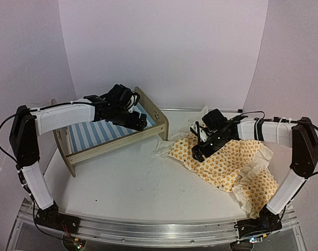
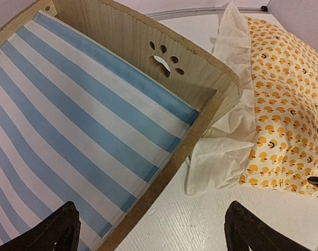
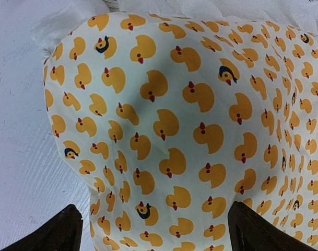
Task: Set up the pet bed
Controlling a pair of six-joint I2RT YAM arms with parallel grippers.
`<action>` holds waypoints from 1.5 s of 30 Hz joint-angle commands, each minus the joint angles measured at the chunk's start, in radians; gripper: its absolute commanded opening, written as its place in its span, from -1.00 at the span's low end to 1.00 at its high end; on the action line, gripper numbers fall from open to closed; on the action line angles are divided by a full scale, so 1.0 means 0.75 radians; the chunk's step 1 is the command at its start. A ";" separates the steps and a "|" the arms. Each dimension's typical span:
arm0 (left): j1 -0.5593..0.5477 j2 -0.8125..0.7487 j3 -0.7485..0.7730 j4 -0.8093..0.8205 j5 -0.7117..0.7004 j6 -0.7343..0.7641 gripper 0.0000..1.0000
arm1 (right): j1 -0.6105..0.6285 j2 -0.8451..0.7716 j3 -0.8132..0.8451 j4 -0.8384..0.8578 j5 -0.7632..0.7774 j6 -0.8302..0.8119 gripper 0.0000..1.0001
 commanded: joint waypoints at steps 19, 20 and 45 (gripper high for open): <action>0.062 0.230 0.252 -0.133 0.038 0.071 0.96 | 0.061 0.163 -0.069 0.280 0.335 0.100 0.50; 0.062 0.242 0.262 -0.133 0.036 0.074 0.96 | 0.060 0.155 -0.077 0.299 0.326 0.098 0.38; -0.020 0.389 0.274 -0.128 0.354 0.098 0.58 | 0.060 -0.658 0.140 0.353 0.395 0.389 -1.00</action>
